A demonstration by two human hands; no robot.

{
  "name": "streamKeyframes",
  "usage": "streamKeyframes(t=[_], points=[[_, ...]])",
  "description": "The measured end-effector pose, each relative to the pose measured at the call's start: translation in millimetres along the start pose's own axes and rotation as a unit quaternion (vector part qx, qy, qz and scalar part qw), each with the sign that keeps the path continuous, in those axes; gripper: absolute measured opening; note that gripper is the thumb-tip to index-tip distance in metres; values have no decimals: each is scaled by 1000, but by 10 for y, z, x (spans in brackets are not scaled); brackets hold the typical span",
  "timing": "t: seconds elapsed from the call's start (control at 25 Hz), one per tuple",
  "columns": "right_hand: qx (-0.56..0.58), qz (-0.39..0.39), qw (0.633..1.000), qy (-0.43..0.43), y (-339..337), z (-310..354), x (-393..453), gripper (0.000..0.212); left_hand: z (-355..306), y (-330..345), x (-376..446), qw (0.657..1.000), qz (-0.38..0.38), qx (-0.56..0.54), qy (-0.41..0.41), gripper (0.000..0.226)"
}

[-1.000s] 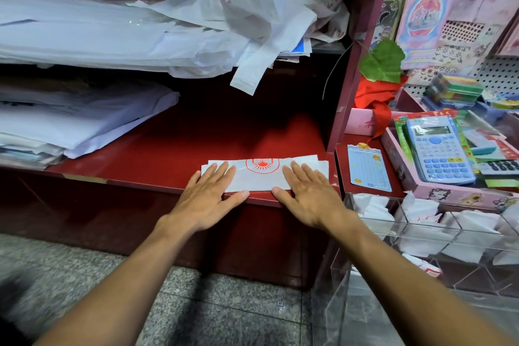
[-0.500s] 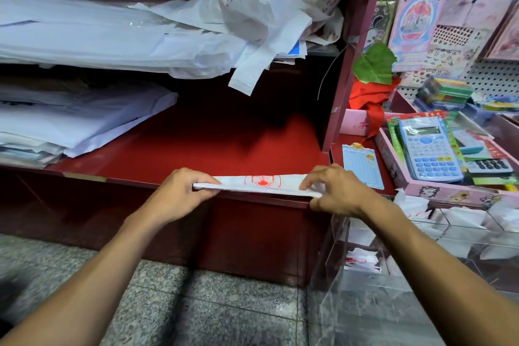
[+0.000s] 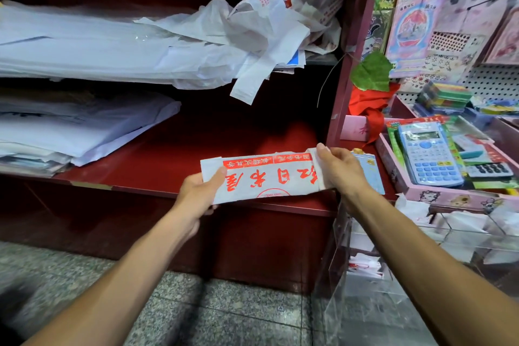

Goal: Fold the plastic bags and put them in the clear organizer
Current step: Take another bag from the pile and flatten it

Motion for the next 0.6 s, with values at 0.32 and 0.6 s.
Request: streamKeyframes(t=[0.32, 0.6], points=[[-308, -44, 875, -372, 130, 431, -491, 35, 235, 59, -83, 989, -99, -14, -113, 25], [-446, 203, 809, -325, 690, -86, -770, 67, 375, 359, -387, 982, 65, 72, -165, 11]])
Point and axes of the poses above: each hand's wrist, its own x-axis towards the middle knuckle, its own y-axis out of the palm, z = x × y, the point moved 10 cm from there along x, towards the middle knuckle, and after that the axes turned 13 degrees about -z, right-handed, at the moved point
